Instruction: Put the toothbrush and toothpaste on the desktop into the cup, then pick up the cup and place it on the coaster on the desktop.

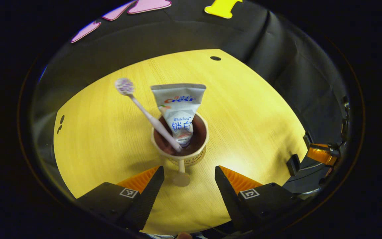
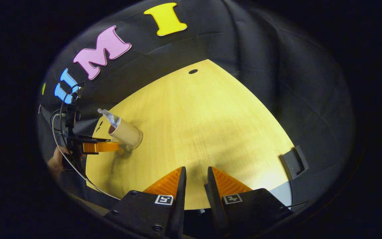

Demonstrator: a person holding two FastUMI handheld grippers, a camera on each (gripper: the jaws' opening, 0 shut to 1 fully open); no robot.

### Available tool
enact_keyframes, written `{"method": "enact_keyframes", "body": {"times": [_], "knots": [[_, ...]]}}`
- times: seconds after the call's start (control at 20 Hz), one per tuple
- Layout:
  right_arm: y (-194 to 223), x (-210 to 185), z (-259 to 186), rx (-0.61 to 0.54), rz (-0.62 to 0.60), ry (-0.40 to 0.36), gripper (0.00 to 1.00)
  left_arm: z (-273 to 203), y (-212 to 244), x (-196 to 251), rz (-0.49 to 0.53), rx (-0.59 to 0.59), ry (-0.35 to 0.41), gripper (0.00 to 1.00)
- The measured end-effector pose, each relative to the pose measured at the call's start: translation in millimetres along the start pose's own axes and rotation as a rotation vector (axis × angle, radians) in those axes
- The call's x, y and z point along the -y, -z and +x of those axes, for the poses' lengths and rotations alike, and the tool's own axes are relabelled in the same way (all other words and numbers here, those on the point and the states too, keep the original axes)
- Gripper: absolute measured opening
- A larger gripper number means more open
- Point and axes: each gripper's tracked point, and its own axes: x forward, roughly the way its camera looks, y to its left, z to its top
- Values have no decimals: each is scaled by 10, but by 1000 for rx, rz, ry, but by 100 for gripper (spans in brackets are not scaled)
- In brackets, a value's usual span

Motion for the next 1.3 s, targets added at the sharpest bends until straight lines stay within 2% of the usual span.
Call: {"method": "enact_keyframes", "body": {"times": [0.35,0.65,0.85,1.05,1.3], "knots": [[-5,-769,-38,8,-111,-79,40,-734,224,-391,-92,191,-23,96],[61,-1452,-36,1,-213,-151,40,-1160,618,-786,-230,271,-67,96],[101,-1872,-51,-1,-254,-187,39,-1381,818,-949,-243,309,-72,96],[109,-2137,-66,7,-271,-208,40,-1540,960,-1021,-247,352,-67,96],[178,-2266,-67,11,-283,-207,40,-1556,1128,-1058,-290,350,-52,96]]}}
